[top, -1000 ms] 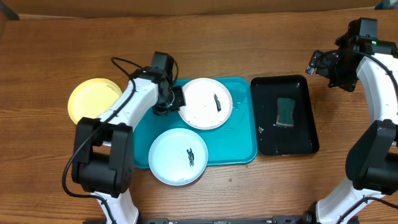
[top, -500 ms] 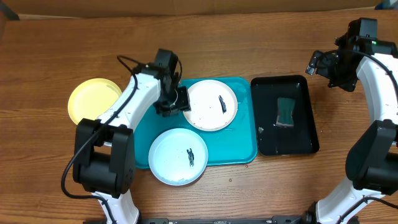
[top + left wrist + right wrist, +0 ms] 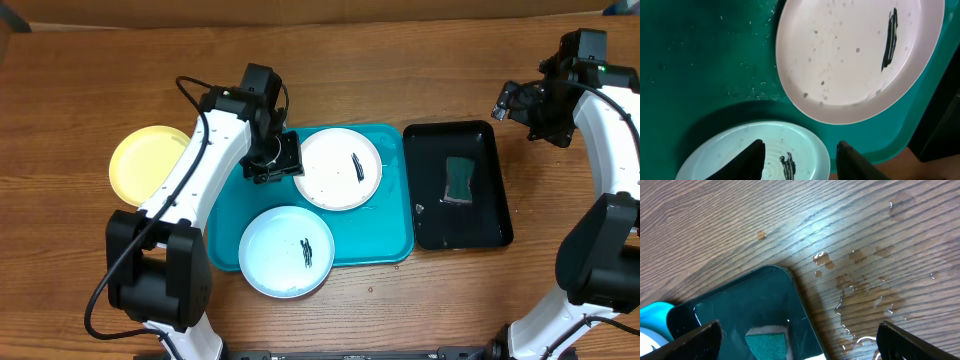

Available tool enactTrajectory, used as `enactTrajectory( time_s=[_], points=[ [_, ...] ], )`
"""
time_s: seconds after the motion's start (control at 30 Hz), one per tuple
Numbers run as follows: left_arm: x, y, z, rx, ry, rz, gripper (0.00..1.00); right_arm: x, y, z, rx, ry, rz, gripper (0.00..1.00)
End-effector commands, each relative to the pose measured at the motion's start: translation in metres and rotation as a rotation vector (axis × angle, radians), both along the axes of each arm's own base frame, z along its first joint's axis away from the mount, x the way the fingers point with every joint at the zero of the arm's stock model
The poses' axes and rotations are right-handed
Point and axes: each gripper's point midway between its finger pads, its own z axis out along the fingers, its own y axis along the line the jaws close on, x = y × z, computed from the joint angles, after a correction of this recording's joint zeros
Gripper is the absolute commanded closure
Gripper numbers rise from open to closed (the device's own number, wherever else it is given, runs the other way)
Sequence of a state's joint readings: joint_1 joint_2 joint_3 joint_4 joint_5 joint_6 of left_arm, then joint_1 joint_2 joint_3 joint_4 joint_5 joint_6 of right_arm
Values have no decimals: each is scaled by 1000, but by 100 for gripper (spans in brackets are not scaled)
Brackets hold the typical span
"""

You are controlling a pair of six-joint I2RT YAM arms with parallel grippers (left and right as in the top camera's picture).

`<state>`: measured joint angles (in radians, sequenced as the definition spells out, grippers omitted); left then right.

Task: Clean dirty plates on tray and stack at the side
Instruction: 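Grip the rim of the upper white plate with the left gripper, then reach the right gripper into the black tray and grasp the sponge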

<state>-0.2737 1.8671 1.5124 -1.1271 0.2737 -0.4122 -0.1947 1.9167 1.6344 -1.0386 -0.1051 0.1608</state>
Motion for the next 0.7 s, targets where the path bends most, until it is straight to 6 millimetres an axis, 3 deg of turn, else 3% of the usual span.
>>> enactTrajectory(
  time_s=[0.0,0.1,0.17,0.3,0.43,0.67],
  points=[
    [-2,-16,13,-9,-40,-45,52,12,2,9,9,-59,3,0],
    [-8,-27,13,-5,-37,-79,51,24,7,15,38,-115,15,0],
    [-13,-30,12,16,-31,-98,51,20,30,18,169,-107,34,0],
    [-17,-33,10,52,-35,-120,51,-2,68,24,371,-53,155,2],
    [-19,-35,10,55,-30,-112,52,-31,78,19,397,52,211,9],
    [-12,-31,10,75,-59,-98,52,-65,106,12,383,206,270,25]
  ],
)
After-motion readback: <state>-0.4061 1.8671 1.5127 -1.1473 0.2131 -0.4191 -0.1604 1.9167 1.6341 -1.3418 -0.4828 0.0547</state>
